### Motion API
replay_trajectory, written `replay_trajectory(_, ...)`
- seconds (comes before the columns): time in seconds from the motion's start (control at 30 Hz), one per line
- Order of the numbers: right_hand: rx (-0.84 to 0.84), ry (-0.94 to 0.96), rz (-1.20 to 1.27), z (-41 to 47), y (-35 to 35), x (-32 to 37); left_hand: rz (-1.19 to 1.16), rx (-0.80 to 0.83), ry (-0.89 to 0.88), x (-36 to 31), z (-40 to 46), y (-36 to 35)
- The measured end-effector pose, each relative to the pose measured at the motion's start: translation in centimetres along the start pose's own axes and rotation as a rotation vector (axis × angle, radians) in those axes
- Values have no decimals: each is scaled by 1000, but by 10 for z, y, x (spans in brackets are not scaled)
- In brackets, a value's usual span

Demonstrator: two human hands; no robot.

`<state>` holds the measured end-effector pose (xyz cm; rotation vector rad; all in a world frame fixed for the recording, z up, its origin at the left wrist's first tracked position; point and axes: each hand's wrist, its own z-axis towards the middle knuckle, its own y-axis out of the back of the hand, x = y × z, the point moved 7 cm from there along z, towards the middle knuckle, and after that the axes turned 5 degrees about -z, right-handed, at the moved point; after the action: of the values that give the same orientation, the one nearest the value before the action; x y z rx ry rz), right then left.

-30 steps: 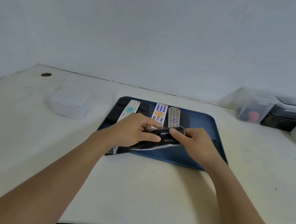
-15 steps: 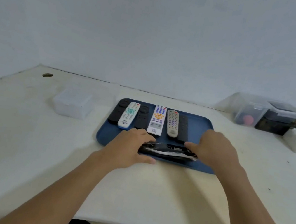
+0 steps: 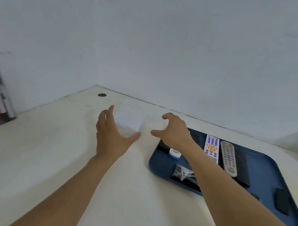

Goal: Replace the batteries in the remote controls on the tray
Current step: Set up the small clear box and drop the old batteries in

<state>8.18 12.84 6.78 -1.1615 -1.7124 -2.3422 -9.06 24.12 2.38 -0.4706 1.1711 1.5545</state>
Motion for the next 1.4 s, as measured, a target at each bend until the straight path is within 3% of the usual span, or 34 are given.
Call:
replay_trajectory(0.1, 16, -21, -150, 38, -8, -4, -73, 46, 118, 18, 9, -15)
replay_trajectory(0.23, 48, -25, -418, 82, -13, 3, -101, 88, 140, 27, 22, -28)
replay_trajectory(0.47, 291, -134, -574, 133, -16, -9, -106, 16, 177, 46, 36, -22)
replay_trajectory(0.53, 259, -107, -577, 133, -17, -13, -113, -9, 181, 47, 37, -20)
replay_trajectory(0.67, 21, -65, -407, 116, 5, -17, -110, -30, 192, 48, 38, -17)
replay_trajectory(0.8, -40, -91, -241, 59, 49, -30, -300, -147, -56, 13, 29, 3)
replay_trajectory(0.9, 14, -26, -306, -4, 73, -37, -630, 37, -201, -32, 10, 3)
replay_trajectory(1.0, 84, 11, -405, -60, 92, -46, -977, 357, -3, -79, -20, -30)
replay_trajectory(1.1, 63, 103, -417, -95, 112, -58, -1014, 361, 168, -110, -44, -61)
replay_trajectory(1.23, -150, 230, -608, -135, 154, -75, -1058, 323, 370, -137, -74, -94)
replay_trajectory(1.33, -218, 280, -690, -158, 177, -90, -1073, 402, 377, -160, -93, -115)
replay_trajectory(1.4, -238, 168, -553, -166, 203, -110, -1099, 478, 360, -173, -98, -124)
